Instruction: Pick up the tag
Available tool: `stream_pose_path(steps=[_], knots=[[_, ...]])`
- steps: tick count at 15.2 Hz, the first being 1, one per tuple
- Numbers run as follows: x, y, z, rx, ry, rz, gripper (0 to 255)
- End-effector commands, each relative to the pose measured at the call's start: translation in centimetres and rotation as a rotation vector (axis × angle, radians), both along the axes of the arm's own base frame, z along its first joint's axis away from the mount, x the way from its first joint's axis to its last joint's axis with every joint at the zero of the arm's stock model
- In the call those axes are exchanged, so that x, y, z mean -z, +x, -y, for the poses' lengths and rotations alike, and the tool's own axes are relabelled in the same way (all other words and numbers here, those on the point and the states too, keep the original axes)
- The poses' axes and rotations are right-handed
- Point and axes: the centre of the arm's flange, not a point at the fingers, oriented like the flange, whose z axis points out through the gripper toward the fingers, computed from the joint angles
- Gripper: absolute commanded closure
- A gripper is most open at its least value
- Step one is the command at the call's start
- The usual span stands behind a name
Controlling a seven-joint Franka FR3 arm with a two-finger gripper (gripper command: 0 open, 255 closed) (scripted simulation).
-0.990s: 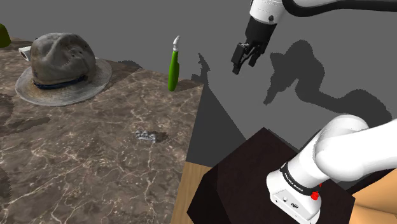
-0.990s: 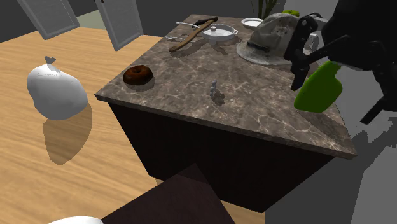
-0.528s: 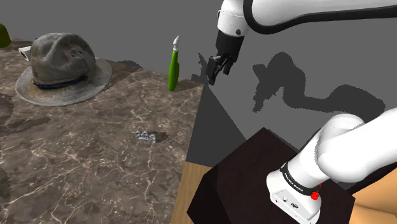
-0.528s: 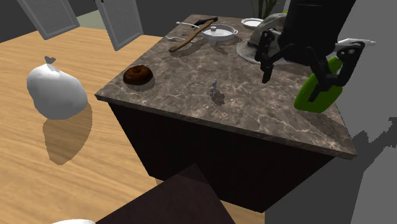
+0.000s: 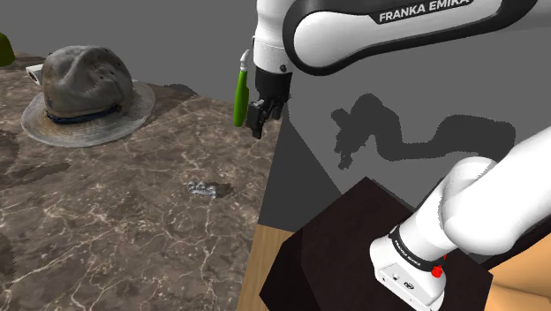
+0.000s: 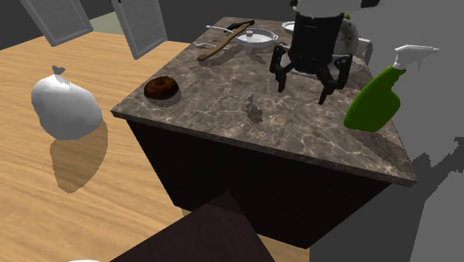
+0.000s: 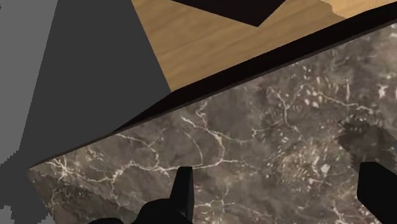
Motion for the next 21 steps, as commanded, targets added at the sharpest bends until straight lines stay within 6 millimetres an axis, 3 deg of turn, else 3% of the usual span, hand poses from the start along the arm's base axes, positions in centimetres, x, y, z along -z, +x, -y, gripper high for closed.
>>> stream_pose_path(steps=[1, 14, 21], knots=[[1.1, 0.5, -2.2, -0.045, 0.002, -0.008, 0], [8.8, 1.1, -17.4, -0.33, 0.008, -0.057, 0], [12.3, 1.0, -18.0, -0.341, 0.008, -0.059, 0]])
